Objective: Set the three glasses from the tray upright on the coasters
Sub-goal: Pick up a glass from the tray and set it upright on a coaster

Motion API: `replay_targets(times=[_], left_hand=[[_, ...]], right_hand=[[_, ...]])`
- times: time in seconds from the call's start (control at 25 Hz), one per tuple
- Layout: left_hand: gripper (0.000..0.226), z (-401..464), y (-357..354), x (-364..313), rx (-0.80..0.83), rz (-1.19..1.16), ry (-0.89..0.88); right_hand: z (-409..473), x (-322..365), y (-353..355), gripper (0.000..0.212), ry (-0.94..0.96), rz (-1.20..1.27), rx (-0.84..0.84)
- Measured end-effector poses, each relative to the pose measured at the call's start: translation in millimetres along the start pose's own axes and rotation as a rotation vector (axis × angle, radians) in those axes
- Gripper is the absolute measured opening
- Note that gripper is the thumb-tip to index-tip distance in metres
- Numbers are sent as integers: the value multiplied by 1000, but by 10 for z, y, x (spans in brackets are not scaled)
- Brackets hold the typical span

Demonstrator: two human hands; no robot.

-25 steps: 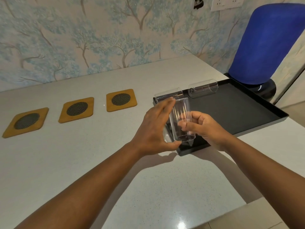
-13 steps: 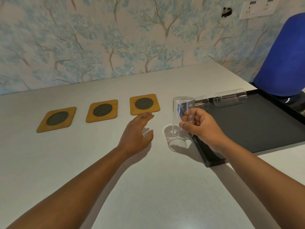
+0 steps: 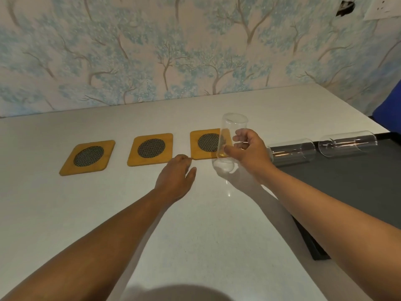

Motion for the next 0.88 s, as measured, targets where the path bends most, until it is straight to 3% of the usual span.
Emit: replay_targets(times=[0.32, 0.88], left_hand=[[31, 217, -101, 116, -88, 10, -125], [31, 243, -142, 203, -108, -63, -92]], right_hand=[[539, -253, -541, 74, 110, -121, -4], [694, -416, -778, 93, 177, -203, 16]])
Point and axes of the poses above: each hand's wrist, its own z-axis towards the middle knuckle, its own y-axis out of the back of the hand, x = y × z, the point moved 8 cm from there along z, towards the middle knuckle, and after that the axes turned 14 degrees about -x, right-handed, at the moved point
